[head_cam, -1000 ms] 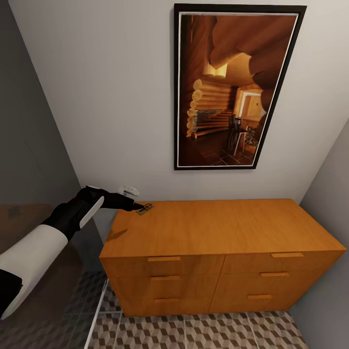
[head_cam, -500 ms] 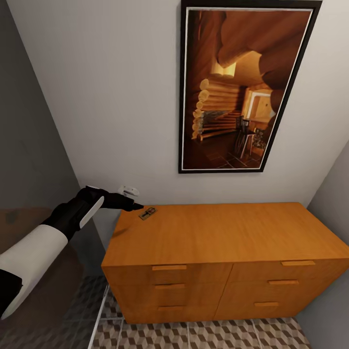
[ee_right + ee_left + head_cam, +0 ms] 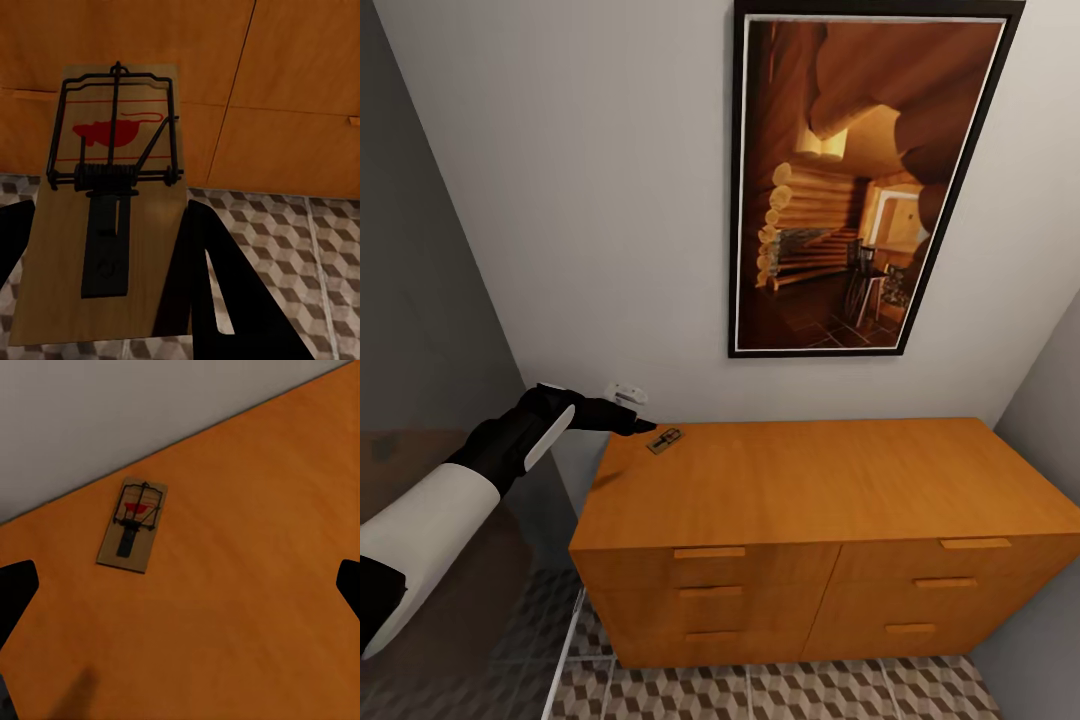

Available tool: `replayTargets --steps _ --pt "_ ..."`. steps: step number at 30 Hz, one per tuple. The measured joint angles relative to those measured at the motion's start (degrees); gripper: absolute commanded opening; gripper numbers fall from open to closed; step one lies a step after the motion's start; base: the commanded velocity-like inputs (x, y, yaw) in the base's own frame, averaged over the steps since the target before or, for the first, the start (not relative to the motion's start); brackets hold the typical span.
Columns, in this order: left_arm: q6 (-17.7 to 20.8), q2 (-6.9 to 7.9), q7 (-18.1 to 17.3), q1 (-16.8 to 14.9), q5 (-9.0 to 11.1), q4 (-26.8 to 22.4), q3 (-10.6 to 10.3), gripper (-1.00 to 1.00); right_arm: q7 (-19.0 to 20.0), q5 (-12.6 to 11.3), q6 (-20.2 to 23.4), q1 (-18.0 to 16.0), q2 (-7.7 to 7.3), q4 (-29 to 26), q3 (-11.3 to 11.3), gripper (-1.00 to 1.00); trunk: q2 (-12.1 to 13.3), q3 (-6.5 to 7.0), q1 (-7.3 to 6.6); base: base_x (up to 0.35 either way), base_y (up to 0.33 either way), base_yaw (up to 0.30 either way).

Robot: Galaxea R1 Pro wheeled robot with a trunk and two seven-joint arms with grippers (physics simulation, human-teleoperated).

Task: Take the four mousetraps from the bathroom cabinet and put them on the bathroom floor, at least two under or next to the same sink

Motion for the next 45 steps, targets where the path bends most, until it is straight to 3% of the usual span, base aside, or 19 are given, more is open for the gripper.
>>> replayTargets --steps 23,45 --pt "0.0 -0.09 0.0 0.0 0.0 0.0 -0.1 1.0 0.0 0.0 0.0 0.0 0.08 0.0 0.0 -1.0 0.0 -1.07 0.0 0.002 0.0 0.0" --pt "0.0 -0.34 0.0 0.0 0.0 0.2 -0.1 1.0 0.0 0.0 0.0 0.0 0.08 0.0 0.0 -1.0 0.0 -2.07 0.0 0.102 0.0 0.0"
